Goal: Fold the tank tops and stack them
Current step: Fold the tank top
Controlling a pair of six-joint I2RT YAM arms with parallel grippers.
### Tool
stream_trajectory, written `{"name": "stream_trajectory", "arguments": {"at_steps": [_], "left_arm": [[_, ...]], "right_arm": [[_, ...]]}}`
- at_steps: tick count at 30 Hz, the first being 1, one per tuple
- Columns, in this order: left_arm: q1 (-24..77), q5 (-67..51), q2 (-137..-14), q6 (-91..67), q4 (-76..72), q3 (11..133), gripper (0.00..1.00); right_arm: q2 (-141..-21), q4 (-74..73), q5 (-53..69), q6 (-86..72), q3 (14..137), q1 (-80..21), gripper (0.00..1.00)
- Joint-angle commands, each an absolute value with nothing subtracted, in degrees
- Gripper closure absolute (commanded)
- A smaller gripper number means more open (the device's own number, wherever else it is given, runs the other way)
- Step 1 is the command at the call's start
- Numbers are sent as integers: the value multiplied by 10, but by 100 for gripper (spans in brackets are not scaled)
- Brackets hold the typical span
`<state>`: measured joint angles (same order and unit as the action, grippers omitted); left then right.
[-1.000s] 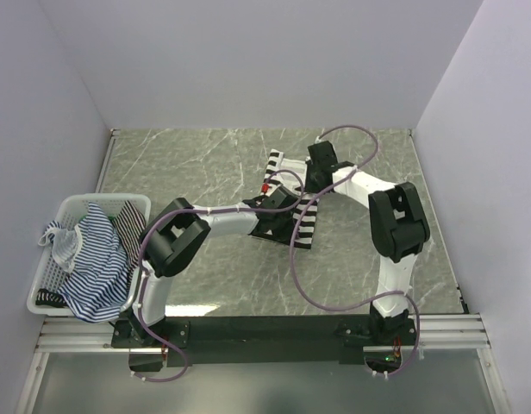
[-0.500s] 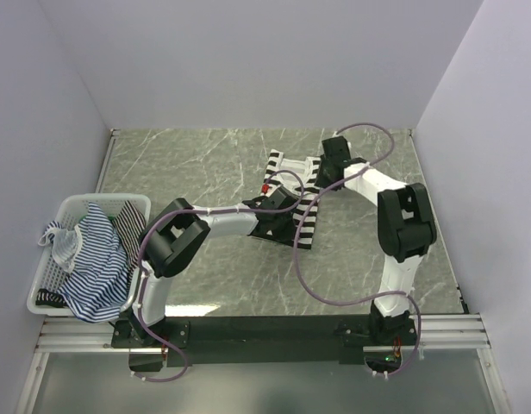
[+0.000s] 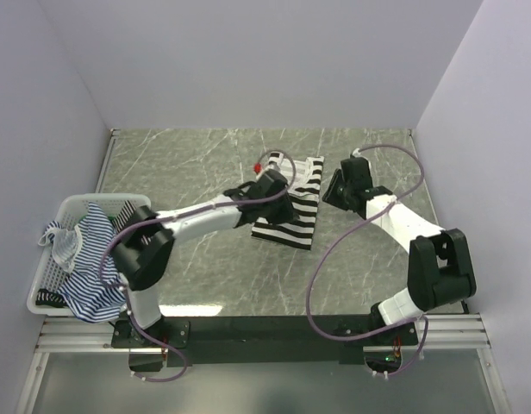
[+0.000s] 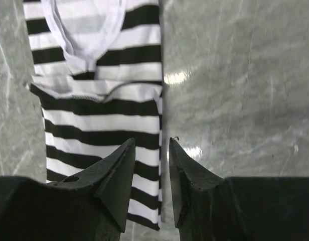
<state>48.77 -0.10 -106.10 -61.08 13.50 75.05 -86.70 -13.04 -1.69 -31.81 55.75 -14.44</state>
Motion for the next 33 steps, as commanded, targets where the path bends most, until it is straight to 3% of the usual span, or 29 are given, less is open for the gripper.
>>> {"name": "stream_trajectory", "arguments": {"at_steps": [1, 6, 13, 23, 33], "left_arm": [[454, 53, -985, -610, 170, 756, 68], [406, 47, -959, -623, 171, 698, 72], [403, 32, -1011, -626, 127, 656, 77], [403, 59, -1059, -686, 142, 606, 86], [377, 48, -1034, -686, 143, 571, 87]], "right_arm": [[-832, -91, -2, -337, 527, -157, 59], [-881, -103, -2, -321, 558, -174, 61], [-995, -120, 59, -287, 694, -215, 64], [-1133, -139, 90, -258, 858, -277, 61], [-1207, -171, 108, -205, 958, -289, 60]]}}
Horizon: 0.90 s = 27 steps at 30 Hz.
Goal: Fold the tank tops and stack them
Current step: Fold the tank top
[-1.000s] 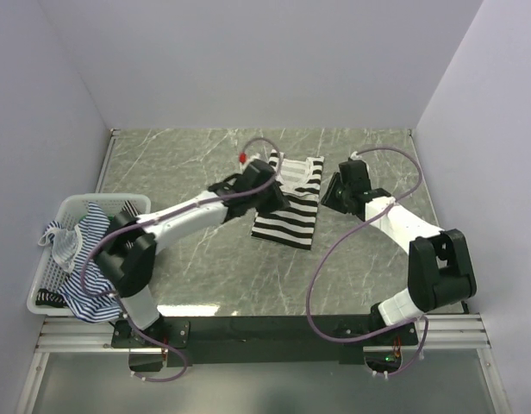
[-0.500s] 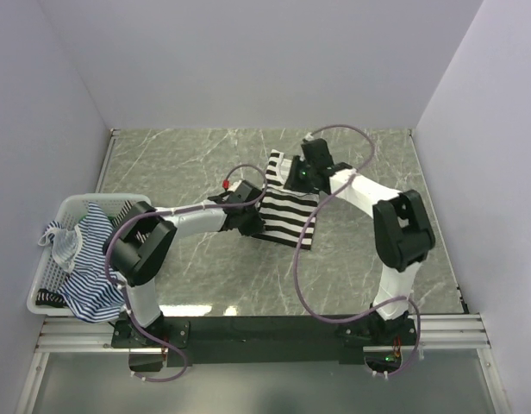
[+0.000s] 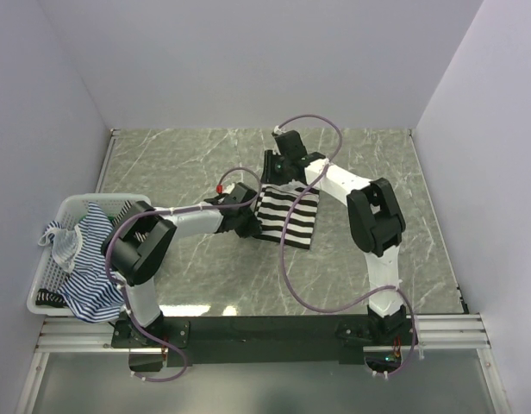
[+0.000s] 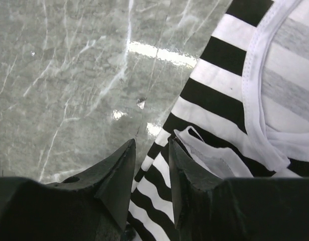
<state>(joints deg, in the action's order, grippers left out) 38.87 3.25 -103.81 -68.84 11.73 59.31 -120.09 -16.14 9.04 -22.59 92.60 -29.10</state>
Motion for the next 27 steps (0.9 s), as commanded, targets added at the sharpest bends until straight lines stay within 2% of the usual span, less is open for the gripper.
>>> {"name": "stream_trajectory", "arguments": {"at_steps": [1, 12, 21, 27], "left_arm": [[376, 48, -1033, -684, 145, 574, 87], [370, 44, -1025, -675, 155, 574, 87], [352, 40, -1007, -670, 158, 555, 87], [322, 41, -984, -656, 169, 534, 87]], "right_arm": [[-1209, -171, 112, -208, 960, -290, 60], [-1260, -200, 104, -224, 975, -295, 63], [-1288, -224, 11, -279, 1020, -260, 64], [-1246, -199, -34, -312, 967, -238, 64]]}}
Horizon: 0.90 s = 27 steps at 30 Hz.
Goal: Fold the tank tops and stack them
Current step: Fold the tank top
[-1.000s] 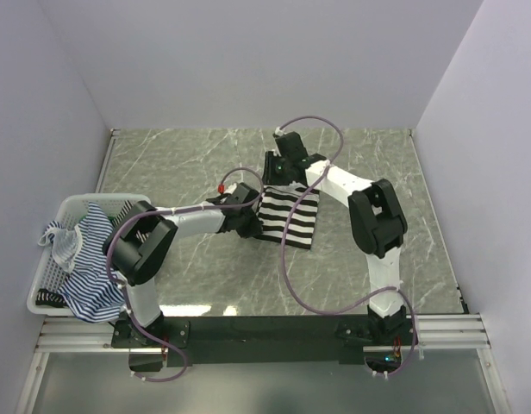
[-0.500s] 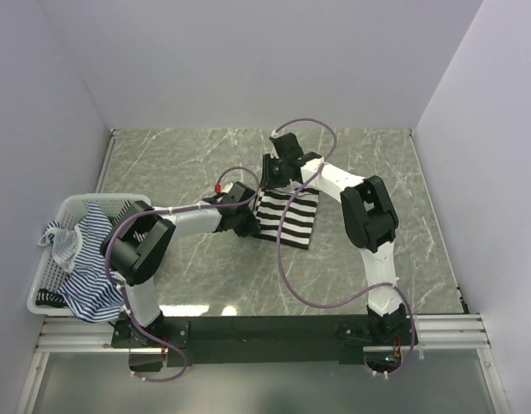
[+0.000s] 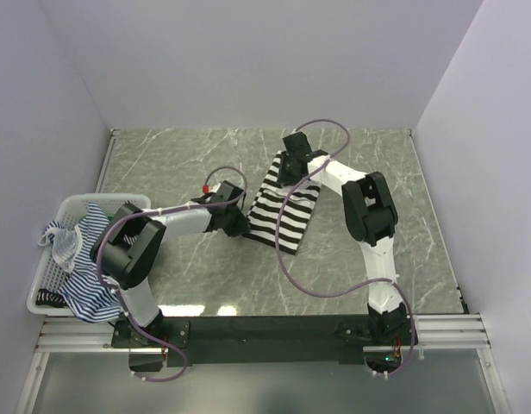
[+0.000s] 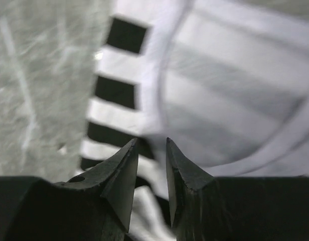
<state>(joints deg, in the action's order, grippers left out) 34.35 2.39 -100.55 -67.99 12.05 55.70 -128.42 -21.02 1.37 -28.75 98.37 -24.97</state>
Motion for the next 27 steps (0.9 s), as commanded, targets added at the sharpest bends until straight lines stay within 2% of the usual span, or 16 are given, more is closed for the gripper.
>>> {"name": "stream_trajectory", "arguments": {"at_steps": [1, 8, 15, 22, 27], "left_arm": [[306, 40, -980, -650, 169, 530, 86], [241, 40, -981, -608, 192, 559, 84], [197, 18, -1057, -563, 213, 666, 80], [192, 5, -1118, -513, 232, 775, 67], [193, -43, -1171, -469, 236, 847, 63]], "right_arm": [[-1231, -192, -38, -316, 947, -235, 64], [-1169, -152, -51, -337, 847, -230, 64], [-1064, -86, -40, -397, 673, -252, 64], [-940, -43, -75, -481, 509, -331, 63], [-868, -4, -107, -529, 427, -372, 63]]}}
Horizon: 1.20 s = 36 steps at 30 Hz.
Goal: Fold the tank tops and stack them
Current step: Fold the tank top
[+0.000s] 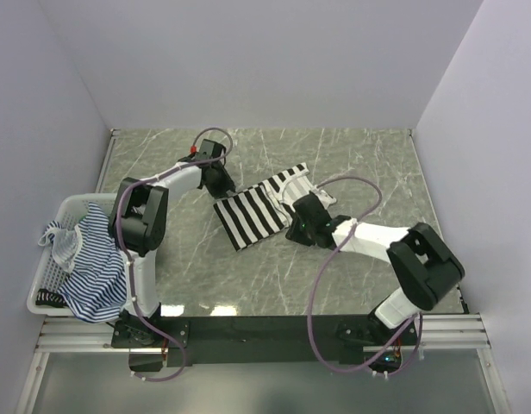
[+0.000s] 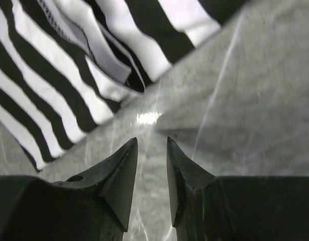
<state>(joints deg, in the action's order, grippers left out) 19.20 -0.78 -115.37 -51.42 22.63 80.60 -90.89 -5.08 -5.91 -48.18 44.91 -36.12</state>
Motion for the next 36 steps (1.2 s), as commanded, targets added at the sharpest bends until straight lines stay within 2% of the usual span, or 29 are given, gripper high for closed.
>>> {"name": "stream_trajectory", "arguments": {"at_steps": [1, 5, 7, 10, 13, 18, 26, 31, 36], "left_arm": [[193, -47, -1176, -467, 236, 855, 61], [192, -64, -1148, -459, 206, 861, 56], [192, -46, -1125, -460, 210, 865, 52], [188, -2, -1074, -474, 228, 865, 48], [174, 43, -1015, -521, 259, 823, 43], [138, 25, -941, -566, 237, 694, 23], [110, -118, -954, -547, 74, 556, 26], [107, -143, -981, -557, -19, 525, 25], [106, -139, -1026, -563, -21, 534, 28]], "right_arm": [[-853, -5, -115, -528, 423, -377, 62], [-829, -27, -155, -448, 462, -396, 62], [-821, -35, -171, -408, 494, -409, 61], [-843, -50, -133, -338, 543, -427, 59], [-880, -71, -138, -286, 583, -471, 59], [-963, -85, -151, -225, 654, -550, 55], [-1093, -142, -223, -173, 777, -624, 52], [-1143, -163, -281, -163, 814, -641, 50], [-1172, -184, -307, -156, 832, -650, 50]]}}
